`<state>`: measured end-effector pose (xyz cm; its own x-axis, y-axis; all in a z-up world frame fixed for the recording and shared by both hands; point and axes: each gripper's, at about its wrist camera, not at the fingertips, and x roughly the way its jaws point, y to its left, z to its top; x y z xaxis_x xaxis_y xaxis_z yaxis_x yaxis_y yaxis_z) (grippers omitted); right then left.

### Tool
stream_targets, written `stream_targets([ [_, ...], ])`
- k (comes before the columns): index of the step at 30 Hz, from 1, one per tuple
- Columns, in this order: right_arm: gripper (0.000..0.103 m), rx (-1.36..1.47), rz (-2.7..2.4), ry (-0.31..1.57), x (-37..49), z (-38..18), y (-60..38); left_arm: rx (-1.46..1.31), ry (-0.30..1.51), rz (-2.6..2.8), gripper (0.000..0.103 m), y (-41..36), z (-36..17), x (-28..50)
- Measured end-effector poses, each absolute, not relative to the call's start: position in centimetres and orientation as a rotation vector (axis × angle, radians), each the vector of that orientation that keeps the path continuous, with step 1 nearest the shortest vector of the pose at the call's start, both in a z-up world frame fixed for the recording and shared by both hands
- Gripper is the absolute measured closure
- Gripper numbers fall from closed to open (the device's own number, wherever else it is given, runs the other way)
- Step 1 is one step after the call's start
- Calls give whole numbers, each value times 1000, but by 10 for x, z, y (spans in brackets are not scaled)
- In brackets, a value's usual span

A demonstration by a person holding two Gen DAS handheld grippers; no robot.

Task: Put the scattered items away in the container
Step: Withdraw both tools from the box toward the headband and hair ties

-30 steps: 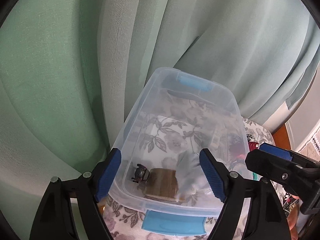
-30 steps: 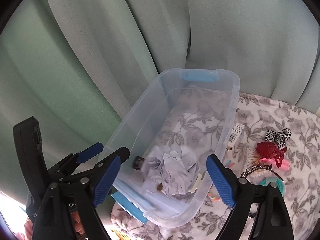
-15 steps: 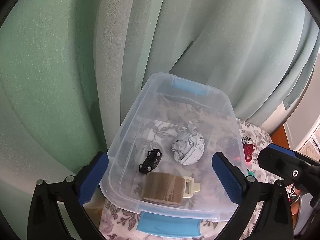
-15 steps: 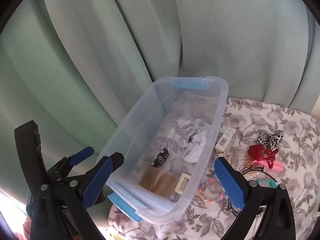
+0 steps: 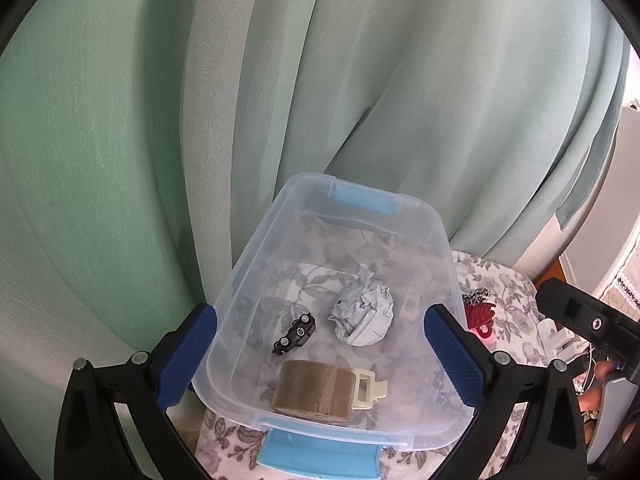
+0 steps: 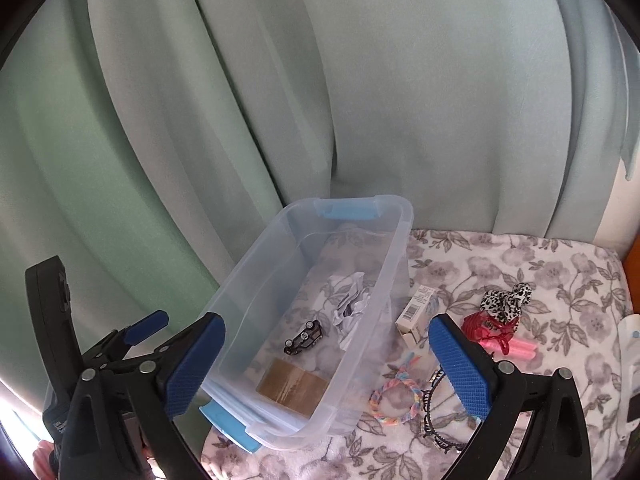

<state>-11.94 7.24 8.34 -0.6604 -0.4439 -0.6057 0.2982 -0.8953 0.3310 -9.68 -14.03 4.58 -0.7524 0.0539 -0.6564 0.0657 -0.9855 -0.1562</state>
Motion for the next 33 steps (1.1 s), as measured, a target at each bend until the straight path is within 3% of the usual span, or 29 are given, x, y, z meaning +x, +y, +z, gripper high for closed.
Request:
stream_targets([
  [11, 0, 987, -2570, -363, -107, 82, 108, 1074, 246, -2993, 0, -111, 57, -94],
  [33, 0, 1108, -2672, -629, -89, 38, 225, 1270, 210, -3162, 0, -2, 48, -114],
])
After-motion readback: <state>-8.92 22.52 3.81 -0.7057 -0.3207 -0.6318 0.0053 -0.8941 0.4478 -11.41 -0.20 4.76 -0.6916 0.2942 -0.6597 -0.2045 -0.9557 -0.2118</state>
